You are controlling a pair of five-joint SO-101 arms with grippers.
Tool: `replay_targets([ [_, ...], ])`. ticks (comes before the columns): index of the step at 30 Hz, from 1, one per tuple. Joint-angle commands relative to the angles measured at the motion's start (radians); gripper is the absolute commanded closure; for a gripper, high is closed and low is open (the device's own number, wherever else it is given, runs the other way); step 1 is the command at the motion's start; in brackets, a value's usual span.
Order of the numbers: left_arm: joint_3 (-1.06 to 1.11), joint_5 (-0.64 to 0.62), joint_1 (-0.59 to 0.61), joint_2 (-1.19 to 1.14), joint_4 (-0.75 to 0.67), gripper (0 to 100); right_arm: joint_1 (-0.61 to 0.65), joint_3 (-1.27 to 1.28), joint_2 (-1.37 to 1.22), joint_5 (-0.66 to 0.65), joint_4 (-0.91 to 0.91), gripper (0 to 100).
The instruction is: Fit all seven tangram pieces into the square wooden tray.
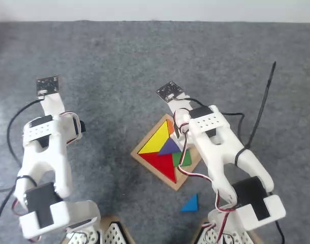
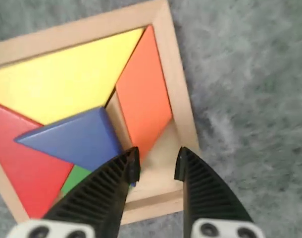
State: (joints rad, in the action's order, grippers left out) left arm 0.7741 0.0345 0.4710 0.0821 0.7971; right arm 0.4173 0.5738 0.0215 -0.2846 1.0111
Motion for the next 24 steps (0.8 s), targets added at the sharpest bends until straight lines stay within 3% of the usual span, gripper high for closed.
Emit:
replay_targets([
  [1,-0.002,-0.003,-0.002,0.040,-0.012,79,0.001,0.008,0.012,-0.012,0.038,85.8],
  [8,-0.002,-0.003,-0.002,0.040,-0.014,79,0.094,0.087,0.108,-0.025,0.035,85.8],
  [18,-0.002,-0.003,-0.002,0.038,-0.014,79,0.082,0.080,0.409,0.009,0.073,85.8],
  [24,-0.002,-0.003,-0.003,0.040,-0.014,79,0.228,0.112,0.337,0.008,0.015,85.8],
])
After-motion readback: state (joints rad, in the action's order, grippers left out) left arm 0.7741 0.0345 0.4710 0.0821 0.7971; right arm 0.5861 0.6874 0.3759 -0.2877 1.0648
